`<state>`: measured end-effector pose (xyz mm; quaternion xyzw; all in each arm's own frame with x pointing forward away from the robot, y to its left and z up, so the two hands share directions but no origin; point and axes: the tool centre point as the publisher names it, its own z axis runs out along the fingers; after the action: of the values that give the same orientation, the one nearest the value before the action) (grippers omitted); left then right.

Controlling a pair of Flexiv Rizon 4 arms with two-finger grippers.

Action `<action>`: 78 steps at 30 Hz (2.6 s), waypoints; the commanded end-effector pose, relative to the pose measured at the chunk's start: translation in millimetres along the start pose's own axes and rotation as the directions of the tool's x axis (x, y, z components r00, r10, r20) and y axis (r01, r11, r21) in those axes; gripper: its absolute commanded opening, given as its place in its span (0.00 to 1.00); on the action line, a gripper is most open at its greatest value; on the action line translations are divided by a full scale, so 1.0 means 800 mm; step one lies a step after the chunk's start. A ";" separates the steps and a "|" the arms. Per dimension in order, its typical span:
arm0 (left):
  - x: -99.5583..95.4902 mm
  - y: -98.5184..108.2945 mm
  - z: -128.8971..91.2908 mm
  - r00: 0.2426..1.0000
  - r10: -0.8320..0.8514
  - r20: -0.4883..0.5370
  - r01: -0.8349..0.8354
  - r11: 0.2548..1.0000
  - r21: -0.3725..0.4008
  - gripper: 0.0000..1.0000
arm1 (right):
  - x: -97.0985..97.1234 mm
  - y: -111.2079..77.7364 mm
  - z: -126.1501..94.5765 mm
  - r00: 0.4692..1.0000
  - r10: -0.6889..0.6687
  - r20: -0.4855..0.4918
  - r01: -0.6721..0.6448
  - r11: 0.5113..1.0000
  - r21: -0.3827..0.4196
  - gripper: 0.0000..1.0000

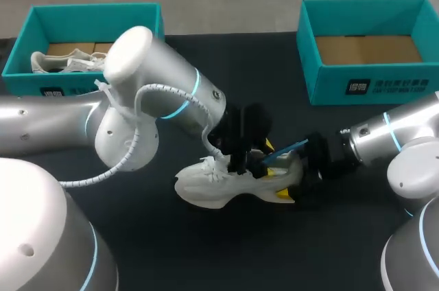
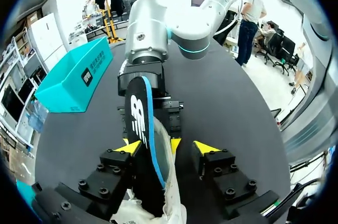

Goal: Take the shoe out of the shoebox, open the shoe tongue, remove and reinsert the insole, then place the shoe into the shoebox

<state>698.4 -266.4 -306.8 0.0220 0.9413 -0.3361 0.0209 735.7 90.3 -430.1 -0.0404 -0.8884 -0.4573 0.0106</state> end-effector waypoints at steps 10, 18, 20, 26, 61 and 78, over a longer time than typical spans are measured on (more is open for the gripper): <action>-0.014 0.017 0.004 0.992 -0.012 0.124 0.017 0.999 -0.040 0.43 | 0.000 -0.004 0.004 1.000 0.001 0.001 -0.001 1.000 0.003 0.00; -0.022 0.025 0.015 0.989 -0.025 0.145 0.032 0.999 -0.043 0.41 | 0.000 -0.004 0.004 1.000 0.001 0.001 -0.001 1.000 0.003 0.00; -0.023 0.025 0.017 0.989 -0.025 0.143 0.032 0.998 -0.045 0.35 | 0.000 -0.004 0.004 1.000 0.001 0.001 -0.001 1.000 0.003 0.00; -0.024 0.027 0.019 0.991 -0.029 0.132 0.036 0.998 -0.047 0.00 | 0.000 -0.004 0.004 1.000 0.001 0.001 -0.001 1.000 0.003 0.00; 0.005 -0.066 -0.105 0.980 0.093 -0.175 -0.010 0.906 0.424 0.00 | 0.000 -0.004 0.004 1.000 0.001 0.001 -0.001 1.000 0.003 0.00; 0.010 -0.129 -0.158 0.982 0.184 -0.041 -0.153 0.904 0.399 0.00 | 0.000 -0.004 0.004 1.000 0.001 0.001 -0.001 1.000 0.003 0.00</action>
<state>685.0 -262.7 -149.9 0.1229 0.8406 -0.5274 0.0053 735.7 90.2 -430.1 -0.0404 -0.8884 -0.4572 0.0106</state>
